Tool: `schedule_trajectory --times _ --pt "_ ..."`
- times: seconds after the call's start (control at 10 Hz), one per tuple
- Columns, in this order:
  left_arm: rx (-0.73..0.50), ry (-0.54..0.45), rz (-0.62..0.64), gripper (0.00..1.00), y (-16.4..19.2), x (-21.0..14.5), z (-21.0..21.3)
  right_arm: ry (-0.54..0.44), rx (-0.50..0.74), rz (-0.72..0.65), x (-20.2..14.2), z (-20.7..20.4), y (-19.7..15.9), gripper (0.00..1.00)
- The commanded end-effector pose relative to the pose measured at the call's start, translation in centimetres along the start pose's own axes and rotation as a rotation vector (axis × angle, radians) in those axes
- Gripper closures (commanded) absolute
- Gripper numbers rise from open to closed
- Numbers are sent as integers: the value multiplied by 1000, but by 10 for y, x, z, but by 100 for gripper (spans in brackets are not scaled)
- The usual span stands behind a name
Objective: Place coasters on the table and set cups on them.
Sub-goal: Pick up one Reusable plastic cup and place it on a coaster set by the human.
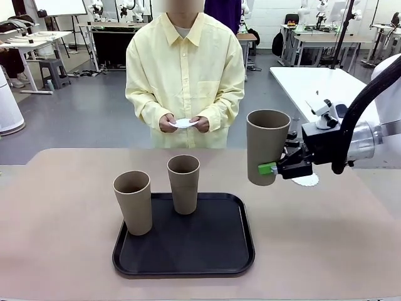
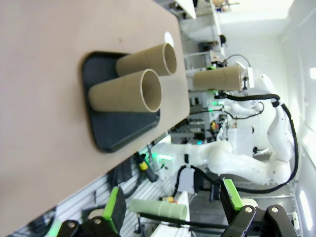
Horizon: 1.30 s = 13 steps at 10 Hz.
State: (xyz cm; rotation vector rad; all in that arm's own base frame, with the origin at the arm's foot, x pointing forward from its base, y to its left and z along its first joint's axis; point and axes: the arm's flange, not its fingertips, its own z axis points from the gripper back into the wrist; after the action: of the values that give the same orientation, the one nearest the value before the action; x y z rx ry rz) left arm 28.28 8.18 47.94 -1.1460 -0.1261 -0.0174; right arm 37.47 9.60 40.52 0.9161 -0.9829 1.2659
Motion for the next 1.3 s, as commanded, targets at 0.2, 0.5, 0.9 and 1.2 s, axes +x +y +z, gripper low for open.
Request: schedule_trajectory --times 0.2,0.5,0.9,1.2 --pt "-8 -1 -9 0 0 -1 1 -18 20 15 3 -7 2 100" --pt "-8 -1 -9 0 0 -1 1 -66 28 -31 -5 25 -22 19" --pt "-8 -1 -9 0 0 -1 1 -91 -153 -75 -19 159 -85 19" --pt "-8 -1 -9 0 0 -1 1 -26 -242 -33 -27 219 -97 19"
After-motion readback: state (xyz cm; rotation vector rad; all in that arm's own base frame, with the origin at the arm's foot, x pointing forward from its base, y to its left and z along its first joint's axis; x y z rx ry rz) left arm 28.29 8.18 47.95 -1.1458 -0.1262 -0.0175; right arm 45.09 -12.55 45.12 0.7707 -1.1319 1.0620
